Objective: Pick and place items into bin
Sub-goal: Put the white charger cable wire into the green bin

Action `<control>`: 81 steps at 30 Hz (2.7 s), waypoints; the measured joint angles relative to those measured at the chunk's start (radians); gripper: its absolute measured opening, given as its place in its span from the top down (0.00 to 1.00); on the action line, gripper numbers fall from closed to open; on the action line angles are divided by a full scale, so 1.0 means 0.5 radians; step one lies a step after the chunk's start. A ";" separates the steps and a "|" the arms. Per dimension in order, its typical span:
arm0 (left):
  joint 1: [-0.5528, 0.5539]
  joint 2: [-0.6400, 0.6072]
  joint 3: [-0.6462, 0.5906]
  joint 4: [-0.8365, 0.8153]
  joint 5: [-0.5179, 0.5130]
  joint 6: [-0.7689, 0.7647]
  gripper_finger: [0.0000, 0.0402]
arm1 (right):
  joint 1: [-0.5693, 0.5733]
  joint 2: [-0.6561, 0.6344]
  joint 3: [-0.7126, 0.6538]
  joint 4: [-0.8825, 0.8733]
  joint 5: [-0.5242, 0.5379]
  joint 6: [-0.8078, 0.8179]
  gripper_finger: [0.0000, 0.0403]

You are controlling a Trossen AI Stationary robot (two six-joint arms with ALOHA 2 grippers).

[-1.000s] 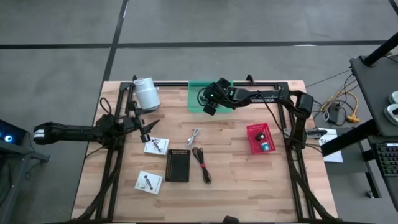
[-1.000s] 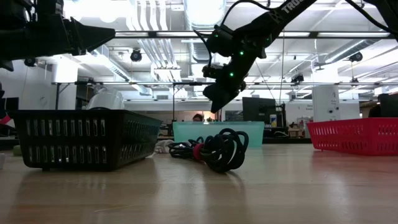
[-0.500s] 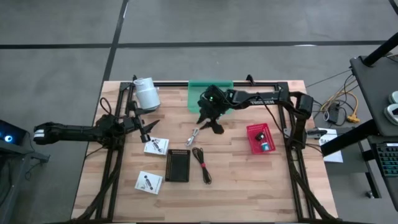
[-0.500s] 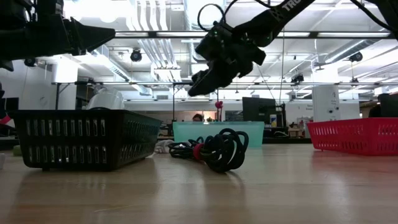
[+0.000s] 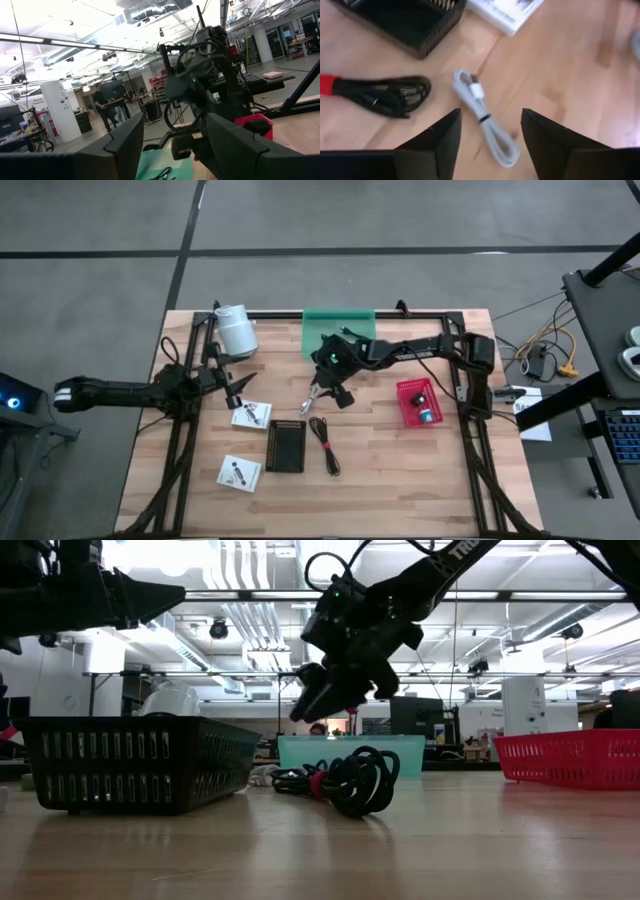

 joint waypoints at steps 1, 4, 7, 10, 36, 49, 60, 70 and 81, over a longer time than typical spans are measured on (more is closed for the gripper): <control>0.001 0.000 0.000 0.001 -0.001 0.000 0.50 | 0.001 0.014 -0.002 -0.004 0.000 -0.001 0.51; 0.001 0.000 0.000 -0.001 -0.003 0.001 0.50 | 0.007 0.049 0.000 0.007 -0.006 -0.008 0.46; 0.001 0.000 0.000 -0.003 -0.006 0.001 0.50 | 0.005 0.102 0.002 0.096 -0.007 -0.030 0.42; 0.000 0.000 0.000 -0.003 -0.011 0.000 0.50 | 0.003 0.159 0.004 0.144 -0.007 -0.077 0.41; 0.000 0.000 0.000 -0.004 -0.016 0.000 0.50 | -0.006 0.373 0.010 0.242 0.234 -0.131 0.49; 0.000 0.000 0.000 -0.004 -0.016 0.000 0.50 | -0.005 0.347 0.011 0.001 0.229 -0.151 0.90; 0.001 0.000 0.000 -0.003 -0.015 0.000 0.50 | -0.042 0.113 -0.002 -0.017 0.381 -0.097 0.96; 0.000 0.000 0.000 -0.003 -0.016 0.001 0.50 | -0.237 -0.181 0.004 0.208 0.620 0.261 0.97; 0.001 0.000 0.000 -0.003 -0.015 0.000 0.50 | -0.358 -0.151 0.002 -0.076 1.606 1.090 0.97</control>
